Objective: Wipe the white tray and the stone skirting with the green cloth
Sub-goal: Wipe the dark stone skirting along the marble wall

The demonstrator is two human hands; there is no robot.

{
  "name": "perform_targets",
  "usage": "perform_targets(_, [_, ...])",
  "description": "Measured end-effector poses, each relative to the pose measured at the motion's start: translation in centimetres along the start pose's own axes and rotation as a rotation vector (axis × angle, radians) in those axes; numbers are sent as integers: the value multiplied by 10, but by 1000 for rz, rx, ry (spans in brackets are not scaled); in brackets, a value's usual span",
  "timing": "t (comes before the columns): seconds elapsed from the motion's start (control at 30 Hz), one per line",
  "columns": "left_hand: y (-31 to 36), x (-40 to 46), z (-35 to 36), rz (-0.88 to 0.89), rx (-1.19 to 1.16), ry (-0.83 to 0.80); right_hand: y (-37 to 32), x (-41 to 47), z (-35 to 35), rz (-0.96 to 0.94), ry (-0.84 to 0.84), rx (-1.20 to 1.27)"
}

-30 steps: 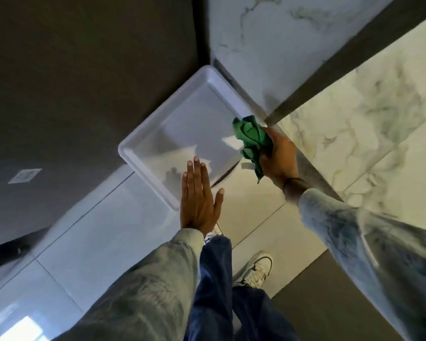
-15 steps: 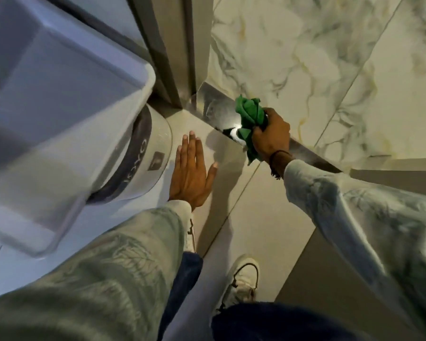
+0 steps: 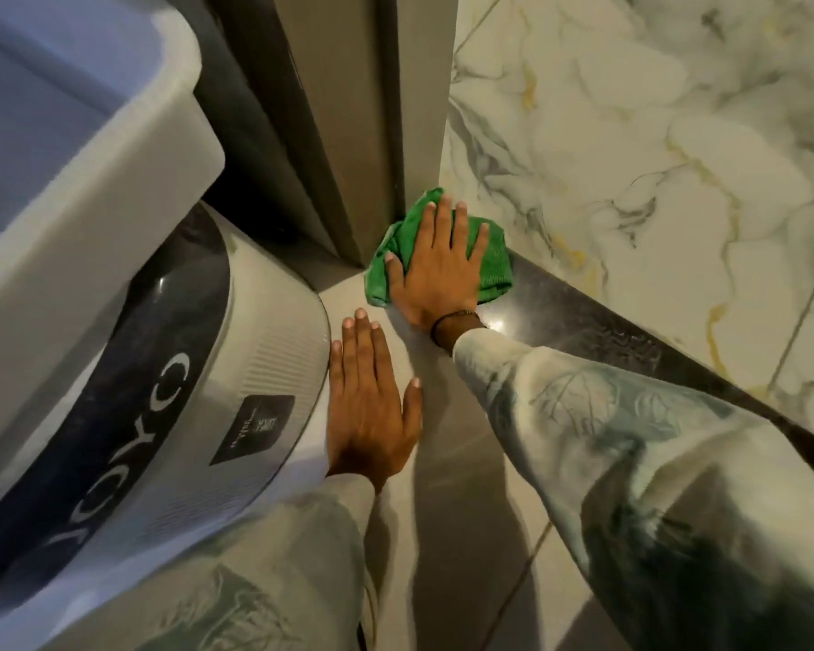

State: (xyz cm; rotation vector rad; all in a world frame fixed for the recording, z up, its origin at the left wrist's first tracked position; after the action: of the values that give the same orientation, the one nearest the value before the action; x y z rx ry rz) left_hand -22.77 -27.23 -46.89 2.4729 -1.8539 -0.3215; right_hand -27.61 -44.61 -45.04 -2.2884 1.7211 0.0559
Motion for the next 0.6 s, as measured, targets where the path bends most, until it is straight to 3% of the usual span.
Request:
perform_targets(0.13, [0, -2, -2, 23, -27, 16, 26, -33, -2, -348, -1, -98])
perform_targets(0.17, [0, -2, -2, 25, -37, 6, 44, -36, -4, -357, -9, -116])
perform_targets(0.23, [0, -2, -3, 18, -40, -5, 78, -25, -13, -169, -1, -86])
perform_targets(0.33, [1, -1, -4, 35, -3, 2, 68, 4, -12, 80, -13, 4])
perform_targets(0.4, [2, -2, -4, 38, 19, 8, 35, 3, -10, 2, -5, -6])
perform_targets(0.47, [0, -2, -3, 30, 3, -2, 19, -21, -4, -204, -23, -58])
perform_targets(0.53, [1, -2, -1, 31, -25, -10, 43, -55, 0, -354, -37, -92])
perform_targets(0.6, [1, -2, -1, 29, -33, -14, 92, -71, -7, -281, 1, -92])
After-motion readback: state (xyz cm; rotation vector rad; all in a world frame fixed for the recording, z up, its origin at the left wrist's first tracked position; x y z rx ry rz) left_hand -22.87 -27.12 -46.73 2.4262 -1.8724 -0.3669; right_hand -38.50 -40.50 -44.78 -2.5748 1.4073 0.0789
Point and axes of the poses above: each hand's wrist, its own x-axis towards the middle knuckle, its own z-axis out of the palm, y = z × x, the point moved 8 cm from there along x, towards the middle knuckle, and after that the axes turned 1 degree about -z, right-handed, at the moved point
